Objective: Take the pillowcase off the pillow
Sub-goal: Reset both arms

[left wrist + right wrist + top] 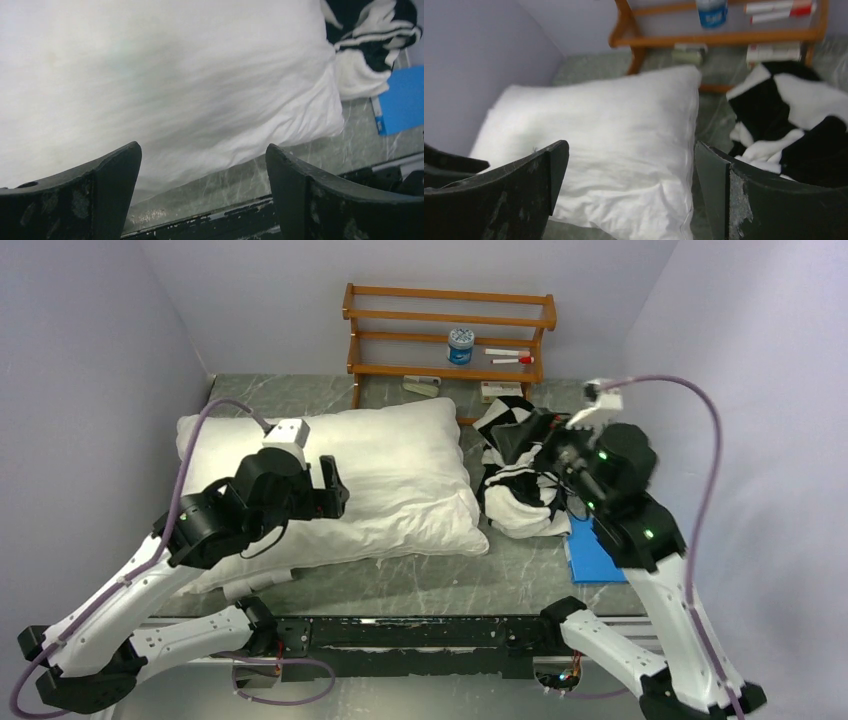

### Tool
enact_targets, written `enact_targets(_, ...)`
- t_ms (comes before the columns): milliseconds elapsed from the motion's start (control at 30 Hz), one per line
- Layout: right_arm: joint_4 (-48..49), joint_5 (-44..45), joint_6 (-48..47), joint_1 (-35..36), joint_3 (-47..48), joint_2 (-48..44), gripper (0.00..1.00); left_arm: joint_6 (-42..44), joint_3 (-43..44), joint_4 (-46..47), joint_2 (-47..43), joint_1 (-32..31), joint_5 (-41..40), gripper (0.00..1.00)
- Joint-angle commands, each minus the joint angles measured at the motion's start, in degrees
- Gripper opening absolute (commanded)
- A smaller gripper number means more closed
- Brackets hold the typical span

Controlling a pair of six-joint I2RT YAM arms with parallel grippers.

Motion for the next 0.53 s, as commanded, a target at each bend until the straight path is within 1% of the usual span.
enact_targets(0,-2.9,1.5,-5.0,-0.2,2.5,-4.4,1.0,-1.4,5.4,-2.4,0.5,0.2,-7.3,0.98)
enact_targets(67,-4.2,1.4,-6.2,-0.1,3.3,-5.0,1.0,-0.9,7.1,-3.4,1.0,0.2,-9.3,0.98)
enact_targets(133,-6.8,3.8,-5.9,-0.2,4.7,-4.8,1.0,-0.3,9.3,-4.6,1.4,0.2,-11.1,0.98)
enact_targets(267,-8.6,6.9,-5.1,-0.2,5.4,-5.3,1.0,1.1,12.4,-6.7,1.4,0.2,-14.3,0.98)
enact_targets(500,-8.9,7.2,-4.7,-0.1,4.5,-5.4,1.0,1.6,13.9,-8.2,0.4,0.2,-15.6,0.98)
